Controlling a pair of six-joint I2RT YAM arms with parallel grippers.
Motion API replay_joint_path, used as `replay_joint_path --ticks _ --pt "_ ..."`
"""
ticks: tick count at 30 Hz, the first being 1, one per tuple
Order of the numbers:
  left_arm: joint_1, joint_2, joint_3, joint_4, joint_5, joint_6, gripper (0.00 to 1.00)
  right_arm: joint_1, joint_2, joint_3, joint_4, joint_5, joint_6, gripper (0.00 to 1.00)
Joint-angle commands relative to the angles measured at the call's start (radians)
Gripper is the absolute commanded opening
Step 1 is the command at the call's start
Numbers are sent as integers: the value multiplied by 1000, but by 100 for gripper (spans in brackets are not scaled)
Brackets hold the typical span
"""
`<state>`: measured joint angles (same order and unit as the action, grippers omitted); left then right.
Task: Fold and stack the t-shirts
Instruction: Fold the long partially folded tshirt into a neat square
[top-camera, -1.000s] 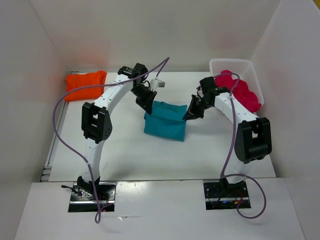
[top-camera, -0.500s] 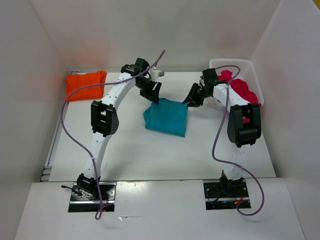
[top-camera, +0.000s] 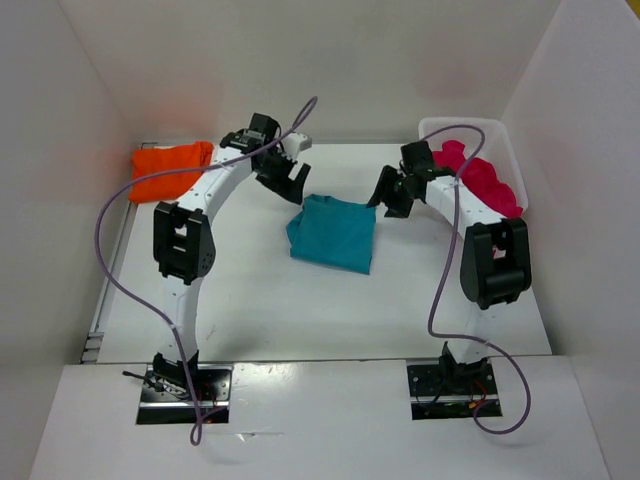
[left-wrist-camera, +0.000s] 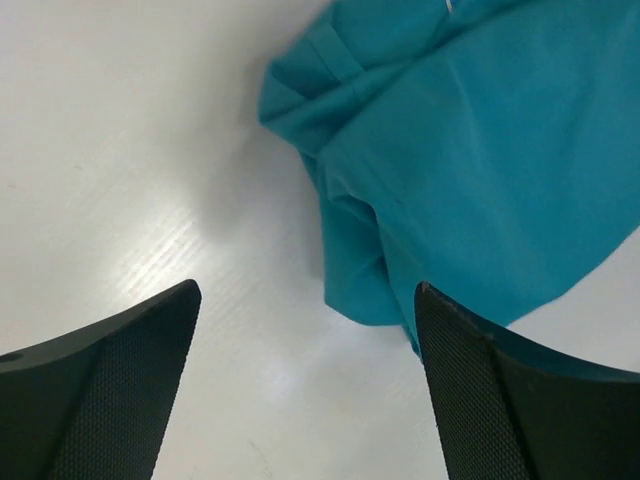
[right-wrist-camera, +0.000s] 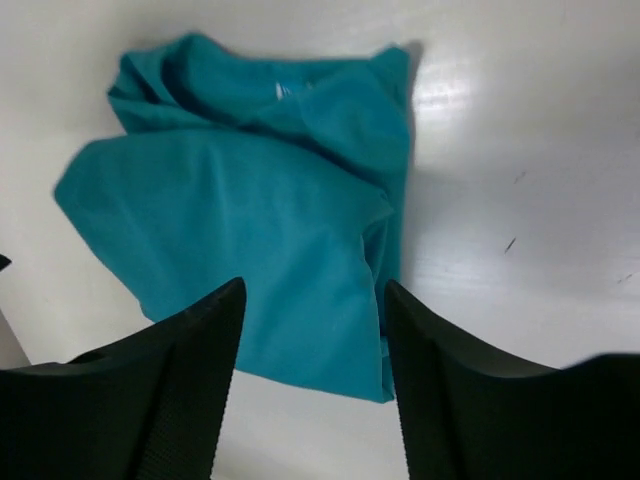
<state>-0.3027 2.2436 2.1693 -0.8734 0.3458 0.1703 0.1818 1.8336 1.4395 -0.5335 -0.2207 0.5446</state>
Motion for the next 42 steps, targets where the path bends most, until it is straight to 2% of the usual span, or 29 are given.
replay_joint_path --ticks 1,4,14,17,19,22,23,26,27,28,29,30,33,36,42 --pt "-33 -76 -167 166 4 80 96 7 -24 -56 44 40 -14 65" --pt "-46 -66 -201 204 -7 61 99 16 13 -56 81 27 -14 67" --pt "-46 48 -106 248 50 -34 100 35 137 -13 106 27 -32 69" --pt "-55 93 -71 214 114 -43 95 45 151 -2 106 27 -32 66" --pt "-55 93 -71 214 128 -43 85 58 151 -2 106 27 -32 64" --pt "-55 103 -80 214 160 -52 64 67 151 -2 96 27 -32 56" --pt "-64 103 -89 214 160 -52 61 67 151 -2 96 27 -32 54" --pt "-64 103 -89 205 180 -52 52 67 151 -2 96 37 -32 41" --pt "-64 112 -89 205 180 -61 49 67 151 -2 96 37 -32 30" --pt "-64 113 -89 205 192 -61 45 67 151 -2 96 37 -32 24" --pt "-64 113 -89 205 203 -61 31 67 151 -2 96 37 -32 18" --pt "-64 113 -89 205 203 -74 21 76 142 -2 96 46 -32 8" --pt "-64 85 -89 214 240 -84 5 76 116 -2 87 46 -32 0" --pt "-64 16 -120 224 277 -84 0 85 58 -14 76 46 -41 0" --pt "-64 -78 -155 183 422 -94 0 85 -108 -97 96 46 -23 0"
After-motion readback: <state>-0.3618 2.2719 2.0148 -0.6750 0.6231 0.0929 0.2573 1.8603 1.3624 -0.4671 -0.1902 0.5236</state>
